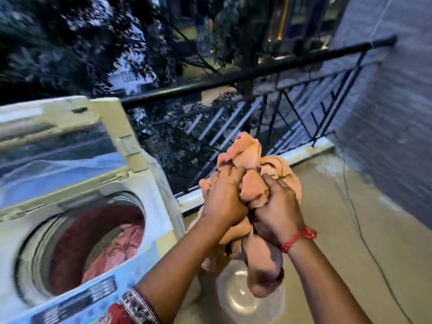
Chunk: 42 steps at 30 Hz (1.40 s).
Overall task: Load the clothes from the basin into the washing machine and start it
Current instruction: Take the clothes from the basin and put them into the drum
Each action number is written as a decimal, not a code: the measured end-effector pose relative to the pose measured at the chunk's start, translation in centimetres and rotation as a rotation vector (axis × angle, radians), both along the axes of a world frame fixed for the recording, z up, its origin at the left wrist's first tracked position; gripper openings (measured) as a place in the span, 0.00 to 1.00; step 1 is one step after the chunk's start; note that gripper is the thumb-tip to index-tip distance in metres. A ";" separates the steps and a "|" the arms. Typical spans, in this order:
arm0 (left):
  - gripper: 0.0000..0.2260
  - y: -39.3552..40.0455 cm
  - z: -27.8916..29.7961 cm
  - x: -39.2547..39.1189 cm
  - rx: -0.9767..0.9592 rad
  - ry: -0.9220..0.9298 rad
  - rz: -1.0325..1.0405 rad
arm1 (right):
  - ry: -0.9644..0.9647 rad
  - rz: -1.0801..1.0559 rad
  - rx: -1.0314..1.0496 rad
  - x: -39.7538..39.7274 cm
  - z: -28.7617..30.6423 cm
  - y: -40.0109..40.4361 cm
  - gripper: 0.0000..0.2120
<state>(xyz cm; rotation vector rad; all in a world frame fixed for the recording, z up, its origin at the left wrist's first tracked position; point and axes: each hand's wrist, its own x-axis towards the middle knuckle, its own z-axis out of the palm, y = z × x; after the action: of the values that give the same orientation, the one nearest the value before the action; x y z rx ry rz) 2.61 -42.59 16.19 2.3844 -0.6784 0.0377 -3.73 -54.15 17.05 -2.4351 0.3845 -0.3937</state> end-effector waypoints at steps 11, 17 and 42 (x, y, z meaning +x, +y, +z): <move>0.19 21.2 14.2 2.6 -0.052 -0.303 0.220 | -0.310 0.260 -0.187 5.3 14.0 18.4 0.21; 0.18 31.4 20.9 3.5 -0.036 -0.465 0.308 | -0.401 0.377 -0.190 7.7 20.3 27.9 0.21; 0.25 43.4 2.3 9.1 0.125 -0.011 0.740 | -0.108 0.845 -0.061 20.9 0.8 40.6 0.15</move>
<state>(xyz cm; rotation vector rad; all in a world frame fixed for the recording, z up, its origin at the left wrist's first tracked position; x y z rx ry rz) 11.71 0.85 18.54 2.6254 0.2329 0.3285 17.18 -13.51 17.81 -2.3627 -0.6982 -0.1544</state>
